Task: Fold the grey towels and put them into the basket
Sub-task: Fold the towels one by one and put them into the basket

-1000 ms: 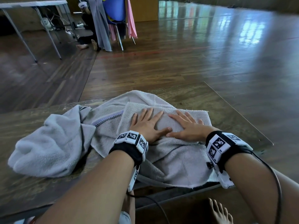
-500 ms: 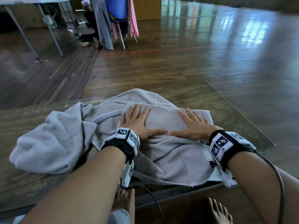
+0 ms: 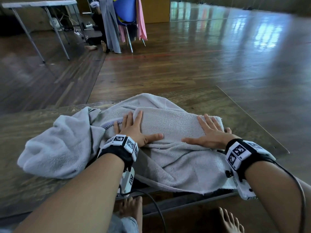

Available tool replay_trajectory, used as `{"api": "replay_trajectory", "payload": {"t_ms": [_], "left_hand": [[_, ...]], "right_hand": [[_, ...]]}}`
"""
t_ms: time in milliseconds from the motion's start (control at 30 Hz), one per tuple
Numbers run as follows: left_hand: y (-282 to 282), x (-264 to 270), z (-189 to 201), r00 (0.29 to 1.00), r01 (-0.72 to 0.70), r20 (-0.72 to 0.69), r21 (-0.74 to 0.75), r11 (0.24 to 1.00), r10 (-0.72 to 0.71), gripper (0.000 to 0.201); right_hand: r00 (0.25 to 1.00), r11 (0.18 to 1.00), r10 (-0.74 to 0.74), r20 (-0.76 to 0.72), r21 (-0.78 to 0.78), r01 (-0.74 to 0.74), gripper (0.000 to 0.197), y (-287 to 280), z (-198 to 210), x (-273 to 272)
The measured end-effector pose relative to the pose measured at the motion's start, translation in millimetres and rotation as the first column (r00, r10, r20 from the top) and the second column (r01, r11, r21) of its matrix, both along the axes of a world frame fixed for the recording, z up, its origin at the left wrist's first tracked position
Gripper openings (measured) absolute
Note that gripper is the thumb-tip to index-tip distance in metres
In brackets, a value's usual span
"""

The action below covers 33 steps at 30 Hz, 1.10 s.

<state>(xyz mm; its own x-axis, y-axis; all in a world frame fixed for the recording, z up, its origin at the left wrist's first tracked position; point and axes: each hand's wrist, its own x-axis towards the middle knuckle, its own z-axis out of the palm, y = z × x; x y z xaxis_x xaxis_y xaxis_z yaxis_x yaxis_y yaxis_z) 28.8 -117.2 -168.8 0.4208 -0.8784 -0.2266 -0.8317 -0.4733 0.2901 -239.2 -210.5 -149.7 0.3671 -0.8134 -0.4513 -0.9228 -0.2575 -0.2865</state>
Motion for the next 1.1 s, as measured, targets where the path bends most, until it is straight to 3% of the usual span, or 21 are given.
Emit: {"api": "replay_trajectory", "payload": {"t_ms": [233,300,400,467,567,700,833,933,1100], "left_hand": [[1,-4,10,0.999,-0.009,0.049,-0.065,0.998,0.012,0.150],[1,-5,19,0.992,-0.029,0.112,-0.181,0.983,0.050,0.137],[3,-10,32,0.970,-0.046,0.209,-0.338,0.940,0.122,0.102],[5,-14,35,0.979,-0.067,0.157,-0.362,0.930,0.132,0.086],[11,-16,35,0.985,-0.161,0.003,-0.308,0.938,0.170,0.074],[14,-11,34,0.962,-0.271,-0.081,-0.227,0.936,0.259,0.065],[13,-6,32,0.950,-0.306,-0.124,-0.208,0.929,0.285,0.038],[13,-6,32,0.941,-0.333,-0.129,-0.197,0.922,0.312,0.038],[10,-16,42,0.934,-0.342,-0.219,-0.312,0.886,0.283,0.033]], "right_hand": [[0.995,0.993,0.048,-0.083,-0.106,-0.057,0.146,10,10,7],[0.991,0.978,0.122,-0.058,-0.166,-0.130,0.135,17,14,15],[0.976,0.962,0.212,0.048,-0.186,-0.200,0.104,28,17,35],[0.969,0.964,0.232,0.090,-0.151,-0.217,0.086,34,16,47],[0.962,0.960,0.269,0.046,-0.088,-0.264,0.073,41,6,53],[0.955,0.951,0.295,0.004,-0.094,-0.294,0.071,41,-1,53],[0.952,0.948,0.306,0.013,-0.102,-0.303,0.071,40,-3,53],[0.949,0.944,0.315,0.022,-0.112,-0.310,0.070,40,-5,51],[0.949,0.954,0.284,0.134,-0.140,-0.265,0.066,42,5,48]]}}
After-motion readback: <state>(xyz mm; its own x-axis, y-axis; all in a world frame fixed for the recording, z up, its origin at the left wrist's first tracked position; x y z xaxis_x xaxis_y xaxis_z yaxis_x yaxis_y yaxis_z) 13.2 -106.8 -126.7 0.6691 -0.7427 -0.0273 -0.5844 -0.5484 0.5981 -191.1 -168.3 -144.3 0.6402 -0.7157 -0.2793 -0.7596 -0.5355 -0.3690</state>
